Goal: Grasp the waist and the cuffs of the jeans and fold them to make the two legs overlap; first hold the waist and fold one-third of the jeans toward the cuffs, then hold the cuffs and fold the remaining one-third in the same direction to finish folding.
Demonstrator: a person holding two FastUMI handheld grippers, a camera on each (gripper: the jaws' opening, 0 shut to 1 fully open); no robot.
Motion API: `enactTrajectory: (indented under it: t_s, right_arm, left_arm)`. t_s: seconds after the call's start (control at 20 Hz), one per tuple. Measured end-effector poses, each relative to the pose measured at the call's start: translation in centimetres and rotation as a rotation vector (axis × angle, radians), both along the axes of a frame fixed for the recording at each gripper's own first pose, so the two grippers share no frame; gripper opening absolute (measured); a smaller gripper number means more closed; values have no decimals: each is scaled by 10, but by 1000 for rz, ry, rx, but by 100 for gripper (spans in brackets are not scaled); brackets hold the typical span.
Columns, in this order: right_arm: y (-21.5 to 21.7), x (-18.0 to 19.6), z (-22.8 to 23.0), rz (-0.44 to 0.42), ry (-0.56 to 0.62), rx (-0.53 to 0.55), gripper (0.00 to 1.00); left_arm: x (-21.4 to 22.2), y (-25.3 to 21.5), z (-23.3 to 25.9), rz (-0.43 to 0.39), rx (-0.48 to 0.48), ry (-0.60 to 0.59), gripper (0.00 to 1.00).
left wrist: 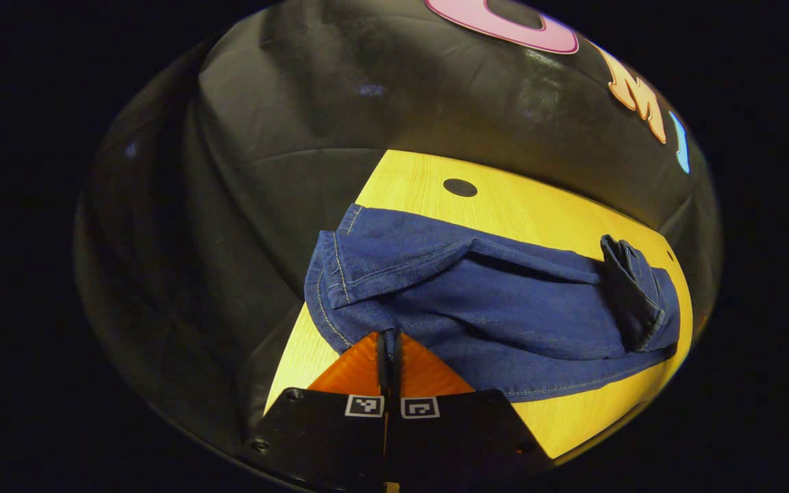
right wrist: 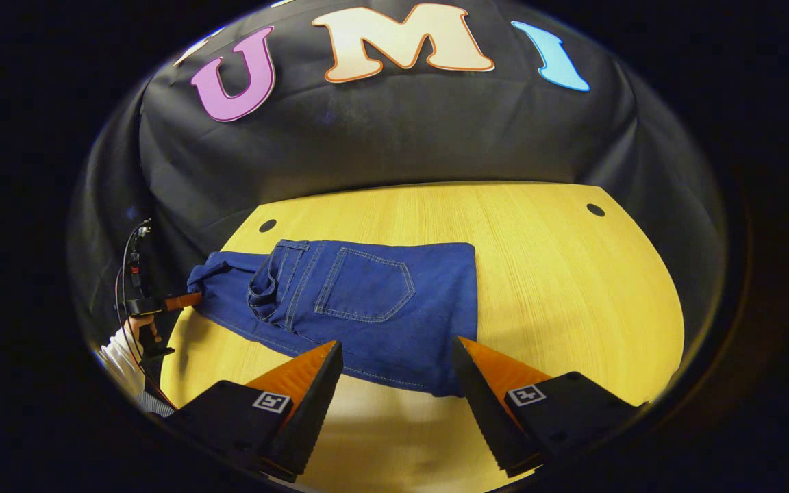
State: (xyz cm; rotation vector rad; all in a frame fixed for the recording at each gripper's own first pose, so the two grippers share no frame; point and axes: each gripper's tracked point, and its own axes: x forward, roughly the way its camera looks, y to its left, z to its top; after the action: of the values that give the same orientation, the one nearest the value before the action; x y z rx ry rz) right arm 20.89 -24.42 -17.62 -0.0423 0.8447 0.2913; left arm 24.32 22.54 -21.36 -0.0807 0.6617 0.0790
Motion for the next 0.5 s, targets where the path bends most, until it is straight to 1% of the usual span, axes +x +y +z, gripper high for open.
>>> enactTrajectory:
  t_s: [0.05, 0.1, 0.2, 0.25, 0.3, 0.35, 0.5]
  right_arm:
    - [-1, 0, 0, -2, 1, 2, 94]
    - [-2, -1, 0, -4, 2, 4, 99]
    - [-3, -2, -1, -4, 6, 3, 98]
    - [-4, -2, -1, -2, 6, 2, 94]
    - [-4, -2, 0, 0, 4, 3, 94]
    - [-4, -2, 1, 1, 4, 5, 99]
    - [-7, -2, 3, 8, 0, 7, 99]
  left_arm:
    - [0, -1, 1, 10, -15, -13, 0]
    - [0, -1, 4, 16, -29, -20, 0]
    - [1, -2, 11, 25, -35, -47, 0]
    - [3, -4, 15, 24, -34, -66, 0]
    - [3, -5, 22, 23, -30, -84, 0]
    - [1, -9, 29, 20, -29, -95, 0]
    - [4, -19, 48, 13, -36, -142, 0]
